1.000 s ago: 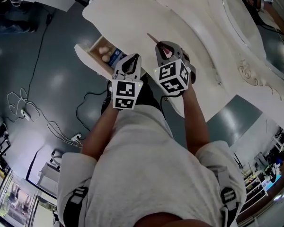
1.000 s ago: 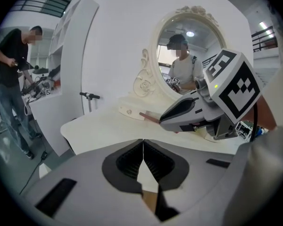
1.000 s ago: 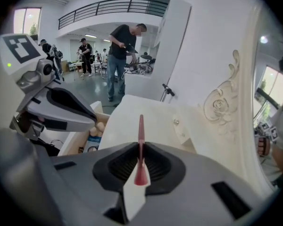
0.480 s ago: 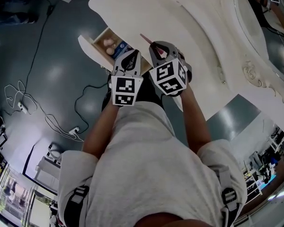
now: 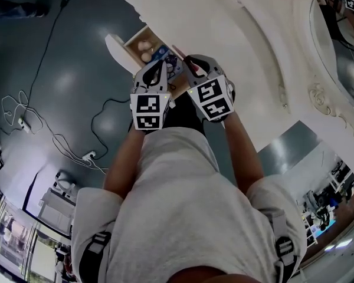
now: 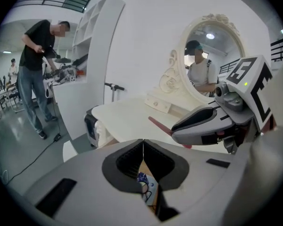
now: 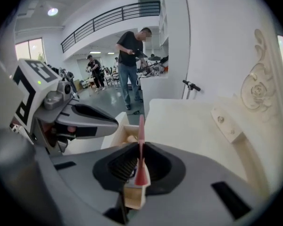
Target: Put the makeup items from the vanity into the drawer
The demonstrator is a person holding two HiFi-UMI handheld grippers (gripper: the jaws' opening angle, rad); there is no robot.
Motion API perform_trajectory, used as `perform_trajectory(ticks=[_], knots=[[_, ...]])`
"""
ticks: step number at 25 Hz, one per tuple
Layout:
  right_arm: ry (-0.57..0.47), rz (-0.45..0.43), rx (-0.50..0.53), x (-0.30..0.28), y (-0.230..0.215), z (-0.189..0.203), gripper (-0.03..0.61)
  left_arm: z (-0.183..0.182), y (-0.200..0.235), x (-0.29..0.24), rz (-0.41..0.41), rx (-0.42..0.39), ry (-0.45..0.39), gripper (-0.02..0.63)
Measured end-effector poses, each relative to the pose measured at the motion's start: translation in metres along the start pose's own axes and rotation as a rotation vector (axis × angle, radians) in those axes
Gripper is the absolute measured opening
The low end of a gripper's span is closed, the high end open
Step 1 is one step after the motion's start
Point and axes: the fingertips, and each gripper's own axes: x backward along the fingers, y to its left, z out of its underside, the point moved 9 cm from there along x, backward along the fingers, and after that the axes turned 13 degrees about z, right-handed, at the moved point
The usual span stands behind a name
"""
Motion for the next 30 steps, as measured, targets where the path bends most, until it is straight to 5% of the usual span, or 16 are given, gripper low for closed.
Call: perform_trajectory(ticks=[5, 18, 30], knots=[[-0.012, -0.049, -0.146, -0.015, 0.029, 0.002, 0.054, 0.01, 0.023, 0.013, -0.02, 0.016, 0.006, 0.008], [0.12, -0.007, -0.178, -0.047, 0.084, 0.032, 0.054, 0.042, 0.054, 0.022, 0.071, -0.022, 0.08, 0.008], [0.215, 0.101, -0.266, -0.078, 0.091, 0.075, 0.054, 0.061, 0.065, 0.012, 0.157, -0.081, 0.142, 0.008]])
